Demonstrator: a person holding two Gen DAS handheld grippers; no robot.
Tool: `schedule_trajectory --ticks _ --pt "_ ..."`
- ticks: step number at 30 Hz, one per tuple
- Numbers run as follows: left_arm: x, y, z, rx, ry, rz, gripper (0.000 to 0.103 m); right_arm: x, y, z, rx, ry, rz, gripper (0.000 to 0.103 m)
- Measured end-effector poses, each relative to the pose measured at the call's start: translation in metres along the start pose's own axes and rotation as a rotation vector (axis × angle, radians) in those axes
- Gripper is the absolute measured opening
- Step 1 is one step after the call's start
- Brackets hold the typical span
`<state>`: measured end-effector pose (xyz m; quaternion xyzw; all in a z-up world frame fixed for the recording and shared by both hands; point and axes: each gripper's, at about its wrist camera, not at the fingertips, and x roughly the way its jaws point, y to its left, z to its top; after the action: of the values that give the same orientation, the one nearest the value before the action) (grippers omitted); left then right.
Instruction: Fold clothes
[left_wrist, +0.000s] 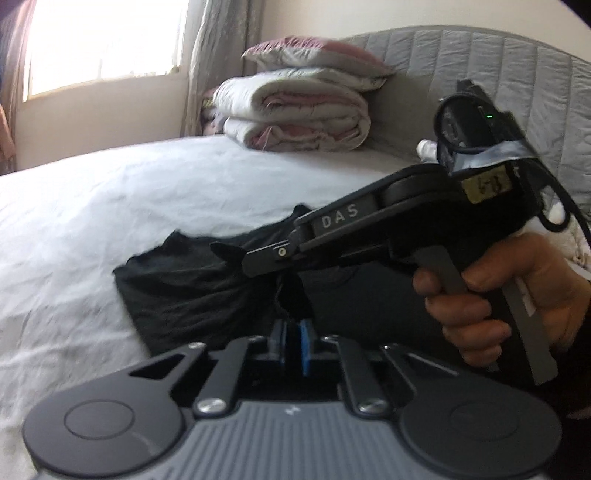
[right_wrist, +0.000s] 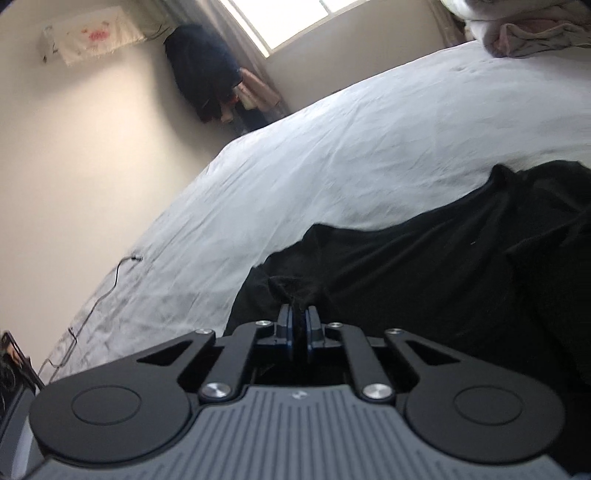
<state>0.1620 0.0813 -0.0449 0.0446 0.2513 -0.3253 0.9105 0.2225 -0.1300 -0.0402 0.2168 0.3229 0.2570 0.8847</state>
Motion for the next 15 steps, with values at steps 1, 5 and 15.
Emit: schedule_trajectory --ticks 1,5,15 --pt "0.000 -0.002 0.001 0.000 -0.010 -0.017 0.008 -0.002 -0.001 0.002 0.006 -0.004 -0.003 0.009" --pt "-0.006 -0.004 0.004 -0.023 -0.043 -0.071 0.009 -0.010 -0.007 0.010 0.031 -0.019 -0.017 0.009" --pt "0.014 0.014 -0.006 -0.148 0.051 -0.058 0.017 -0.006 -0.023 0.010 0.028 0.032 -0.196 0.014"
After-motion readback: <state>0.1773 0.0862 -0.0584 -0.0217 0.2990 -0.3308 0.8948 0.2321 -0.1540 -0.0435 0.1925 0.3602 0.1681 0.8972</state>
